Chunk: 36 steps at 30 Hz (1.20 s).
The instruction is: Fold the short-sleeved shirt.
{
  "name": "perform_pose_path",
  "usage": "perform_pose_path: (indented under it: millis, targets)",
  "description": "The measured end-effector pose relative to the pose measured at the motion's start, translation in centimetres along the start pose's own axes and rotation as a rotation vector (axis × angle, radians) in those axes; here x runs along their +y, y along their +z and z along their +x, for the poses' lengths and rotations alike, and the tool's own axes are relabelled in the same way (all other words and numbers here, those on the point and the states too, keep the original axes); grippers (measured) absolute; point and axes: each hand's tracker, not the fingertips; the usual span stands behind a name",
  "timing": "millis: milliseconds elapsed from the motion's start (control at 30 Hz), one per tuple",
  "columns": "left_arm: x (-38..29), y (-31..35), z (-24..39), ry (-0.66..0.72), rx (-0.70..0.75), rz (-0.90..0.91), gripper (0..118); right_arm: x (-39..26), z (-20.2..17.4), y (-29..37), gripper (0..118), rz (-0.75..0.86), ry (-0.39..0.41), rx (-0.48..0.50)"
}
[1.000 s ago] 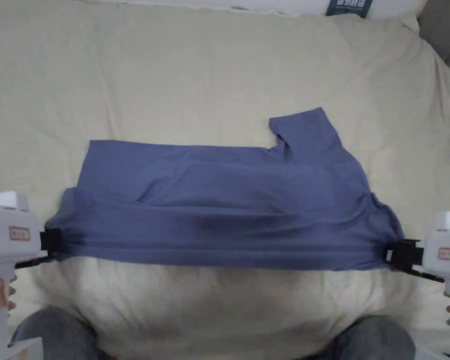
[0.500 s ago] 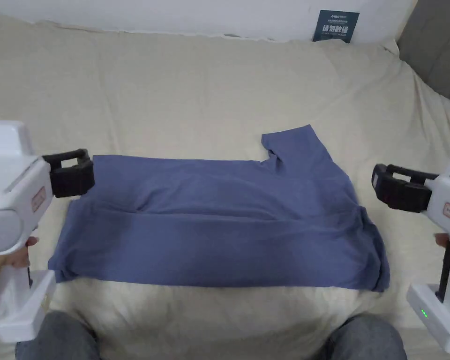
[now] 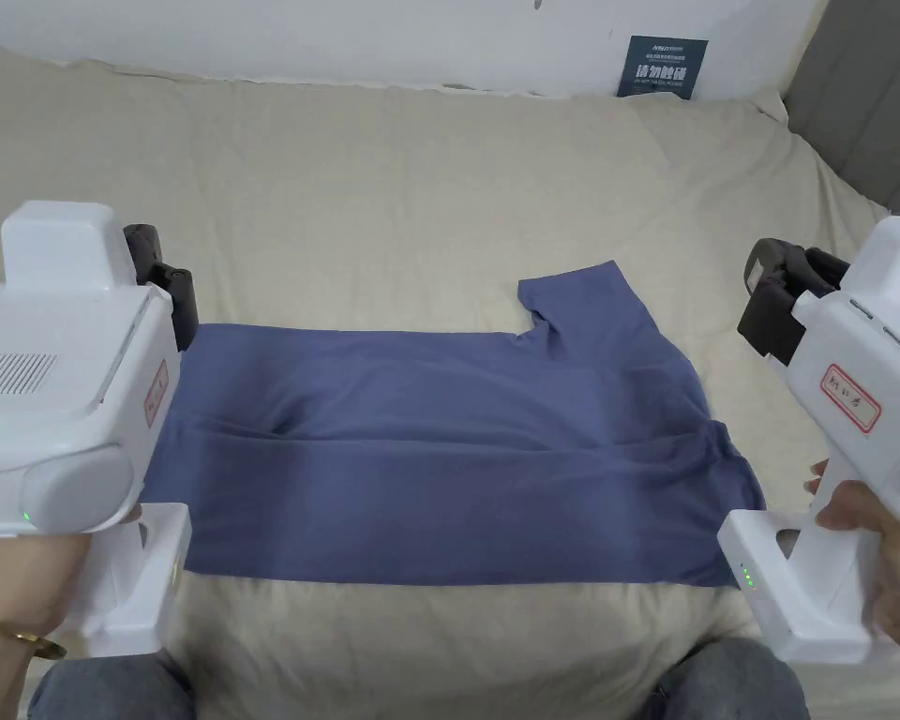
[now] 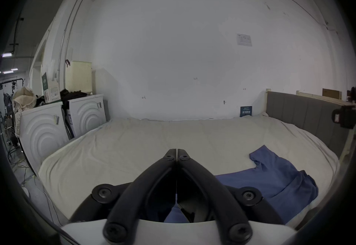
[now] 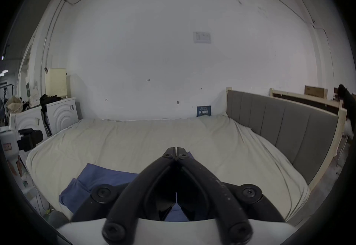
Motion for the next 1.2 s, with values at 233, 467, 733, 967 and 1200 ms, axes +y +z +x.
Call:
perform_pose_path:
  millis: [233, 467, 733, 967, 1200]
  targets:
    - [0.8, -4.9, -1.0, 0.065, -0.053, -0.143, 0, -0.6, -0.1, -2.0, 1, -0.052, -0.007, -0.001]
    - [1.3, -17.8, -3.6, 0.078, -0.048, -0.505, 64, -1.0, -0.4, -5.1, 1, -0.103, 0.026, 0.022]
    - [-5.0, -31.2, -6.1, 0.048, 0.008, -0.806, 118, -2.9, -0.3, -10.7, 1, -0.206, 0.059, -0.007]
    - [-10.9, -35.8, -6.8, 0.07, 0.037, -0.928, 96, -5.8, -0.4, -15.0, 1, -0.288, 0.064, -0.051]
    - [-11.3, -34.0, -4.6, 0.021, 0.018, -0.884, 4, -7.3, -1.2, -16.0, 1, -0.342, 0.072, -0.045]
